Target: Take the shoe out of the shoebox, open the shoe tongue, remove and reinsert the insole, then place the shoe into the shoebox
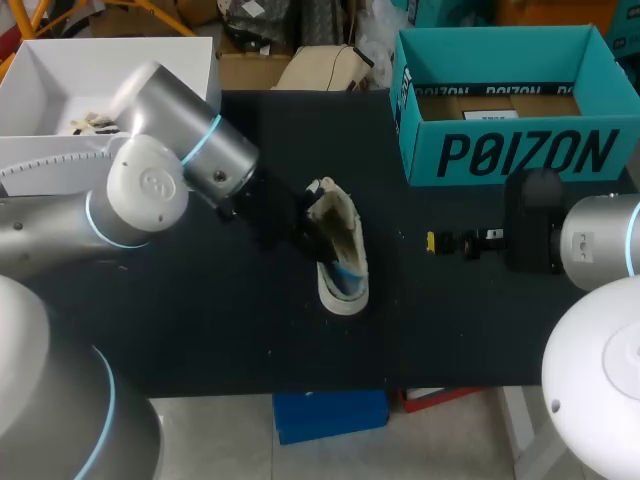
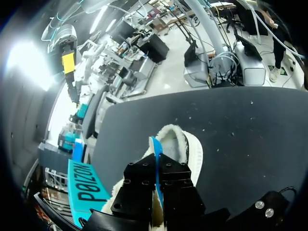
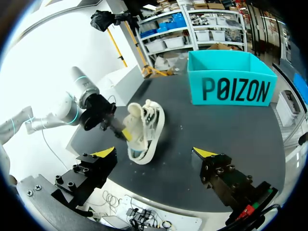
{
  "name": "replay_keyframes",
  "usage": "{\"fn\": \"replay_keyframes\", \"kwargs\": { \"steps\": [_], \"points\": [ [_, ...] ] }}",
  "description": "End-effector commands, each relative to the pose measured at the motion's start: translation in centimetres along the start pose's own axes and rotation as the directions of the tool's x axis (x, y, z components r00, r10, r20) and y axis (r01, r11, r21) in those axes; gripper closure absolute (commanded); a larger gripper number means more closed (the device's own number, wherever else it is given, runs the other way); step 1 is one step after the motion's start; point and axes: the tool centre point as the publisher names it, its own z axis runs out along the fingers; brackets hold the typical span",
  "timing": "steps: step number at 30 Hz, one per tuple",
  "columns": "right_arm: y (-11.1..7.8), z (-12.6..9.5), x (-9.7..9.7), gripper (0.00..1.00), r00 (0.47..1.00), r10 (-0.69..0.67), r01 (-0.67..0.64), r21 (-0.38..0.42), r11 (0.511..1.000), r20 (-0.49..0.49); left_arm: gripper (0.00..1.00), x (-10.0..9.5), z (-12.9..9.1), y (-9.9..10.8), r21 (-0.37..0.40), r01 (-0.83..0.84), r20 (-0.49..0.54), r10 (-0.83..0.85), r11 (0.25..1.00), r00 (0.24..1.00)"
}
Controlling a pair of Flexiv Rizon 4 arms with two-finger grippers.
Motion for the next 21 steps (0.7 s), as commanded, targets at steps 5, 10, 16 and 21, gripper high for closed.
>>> {"fn": "replay_keyframes", "kwargs": {
  "steps": [5, 10, 16, 21],
  "points": [
    [0.0, 0.1, -0.1, 0.00, 1.000, 0.001, -0.001, 0.002, 1.000, -0.003, 1.00, 0.2, 2.0, 0.4, 0.034, 0.020, -0.069, -0.018, 0.999, 0.997],
    [0.0, 0.1, -0.1, 0.00, 1.000, 0.001, -0.001, 0.002, 1.000, -0.003, 0.67, 0.7, 2.9, 0.4, 0.040, 0.038, -0.114, -0.033, 0.998, 0.993],
    [0.0, 0.1, -0.1, 0.00, 1.000, 0.001, -0.001, 0.002, 1.000, -0.003, 0.00, 0.2, 1.9, -0.4, 0.060, 0.033, -0.114, -0.026, 0.998, 0.993],
    [0.0, 0.1, -0.1, 0.00, 1.000, 0.001, -0.001, 0.002, 1.000, -0.003, 0.00, -1.2, -1.4, -2.5, 0.081, -0.002, -0.081, 0.009, 0.997, 0.997]
  ]
}}
